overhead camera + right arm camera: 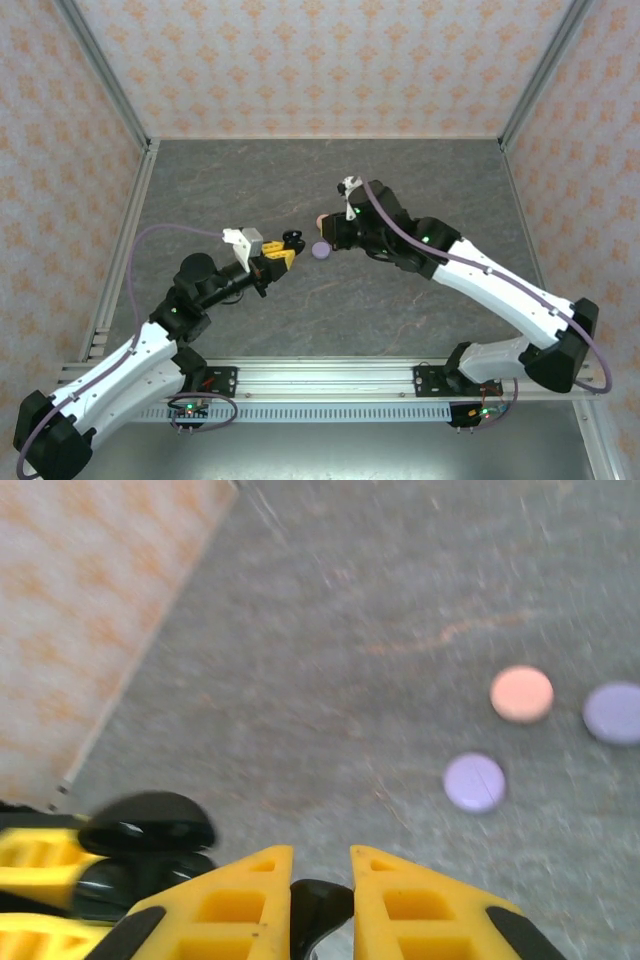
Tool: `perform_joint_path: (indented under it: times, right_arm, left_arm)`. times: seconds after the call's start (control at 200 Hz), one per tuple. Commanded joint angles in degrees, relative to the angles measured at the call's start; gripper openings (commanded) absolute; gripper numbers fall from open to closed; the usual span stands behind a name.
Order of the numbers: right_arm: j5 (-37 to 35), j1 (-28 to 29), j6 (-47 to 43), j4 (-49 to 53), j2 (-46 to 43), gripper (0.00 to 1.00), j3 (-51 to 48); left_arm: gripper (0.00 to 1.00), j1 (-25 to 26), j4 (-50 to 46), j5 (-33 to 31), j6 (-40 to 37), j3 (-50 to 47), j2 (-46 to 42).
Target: Insert the wireless bluetooth earbuds into the charging case
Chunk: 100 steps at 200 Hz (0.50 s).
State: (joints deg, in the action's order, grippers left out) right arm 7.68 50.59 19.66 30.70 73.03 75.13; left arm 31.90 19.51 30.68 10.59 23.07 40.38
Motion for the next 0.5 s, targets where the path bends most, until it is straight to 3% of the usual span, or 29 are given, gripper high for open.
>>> perform_joint_path:
  times: [0.0, 0.495]
  right_arm:
    - [2.53, 0.01, -0.71, -6.92, -1.24, 0.18, 1.26]
    - [9.65, 0.56, 2.62, -13.29, 1.82, 0.18, -1.02]
  left_arm:
    - [0.00, 0.54, 6.32, 2.43, 1.04, 0.92, 0.61]
    - [0.00, 0.97, 7.65, 2.84, 1.80, 2.99, 3.03]
